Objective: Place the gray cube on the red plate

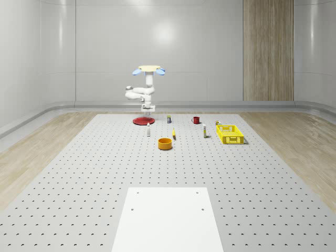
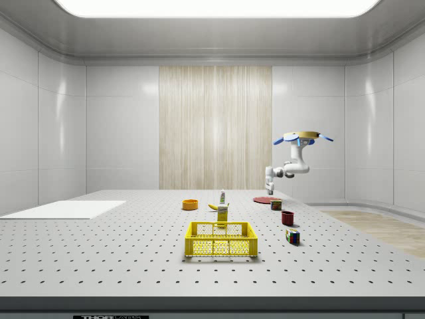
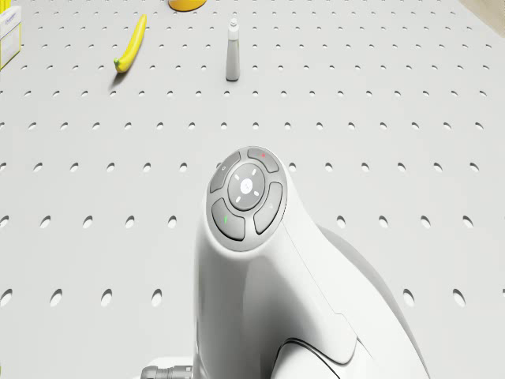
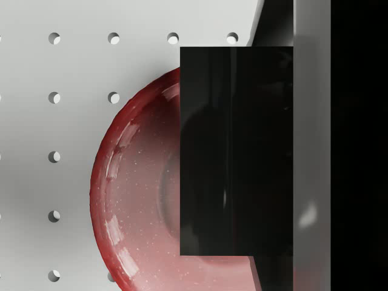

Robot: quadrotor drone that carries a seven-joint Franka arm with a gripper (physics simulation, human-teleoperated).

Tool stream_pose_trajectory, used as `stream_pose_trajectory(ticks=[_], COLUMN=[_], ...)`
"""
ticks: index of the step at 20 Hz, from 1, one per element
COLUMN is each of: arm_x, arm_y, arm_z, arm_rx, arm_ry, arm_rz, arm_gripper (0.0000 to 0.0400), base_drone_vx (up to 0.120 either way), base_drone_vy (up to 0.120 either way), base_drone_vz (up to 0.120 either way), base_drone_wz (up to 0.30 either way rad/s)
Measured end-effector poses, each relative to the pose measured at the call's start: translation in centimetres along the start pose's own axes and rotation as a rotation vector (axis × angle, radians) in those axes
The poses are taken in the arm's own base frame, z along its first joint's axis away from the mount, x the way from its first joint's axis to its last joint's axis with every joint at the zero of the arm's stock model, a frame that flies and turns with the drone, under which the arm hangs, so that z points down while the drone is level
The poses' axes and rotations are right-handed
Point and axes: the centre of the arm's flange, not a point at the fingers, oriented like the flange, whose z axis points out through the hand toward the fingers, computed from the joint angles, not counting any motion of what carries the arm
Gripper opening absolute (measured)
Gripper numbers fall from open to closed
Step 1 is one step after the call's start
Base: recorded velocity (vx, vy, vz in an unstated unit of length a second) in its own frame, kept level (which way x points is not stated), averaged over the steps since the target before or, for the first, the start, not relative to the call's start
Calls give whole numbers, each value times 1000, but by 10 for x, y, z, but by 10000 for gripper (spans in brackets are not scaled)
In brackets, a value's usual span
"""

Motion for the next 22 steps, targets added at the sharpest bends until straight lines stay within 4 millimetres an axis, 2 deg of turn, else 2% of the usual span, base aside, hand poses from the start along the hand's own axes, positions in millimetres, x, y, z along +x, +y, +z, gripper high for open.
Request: stream_pose_trajectory(ticks=[4,8,16,17,20,22], arm_x=[0,0,0,0,0,0], arm_y=[0,0,0,0,0,0], arm_z=[0,7,39,42,50,51], arm_rx=[0,0,0,0,0,0], arm_ry=[0,0,0,0,0,0], arm_rz=[0,0,0,0,0,0], arm_gripper=[250,250,250,262,335,360], base_drone_vx=[0,0,0,0,0,0], base_drone_vy=[-120,0,0,0,0,0], base_drone_vz=[-20,0,0,0,0,0], base_drone_wz=[0,0,0,0,0,0])
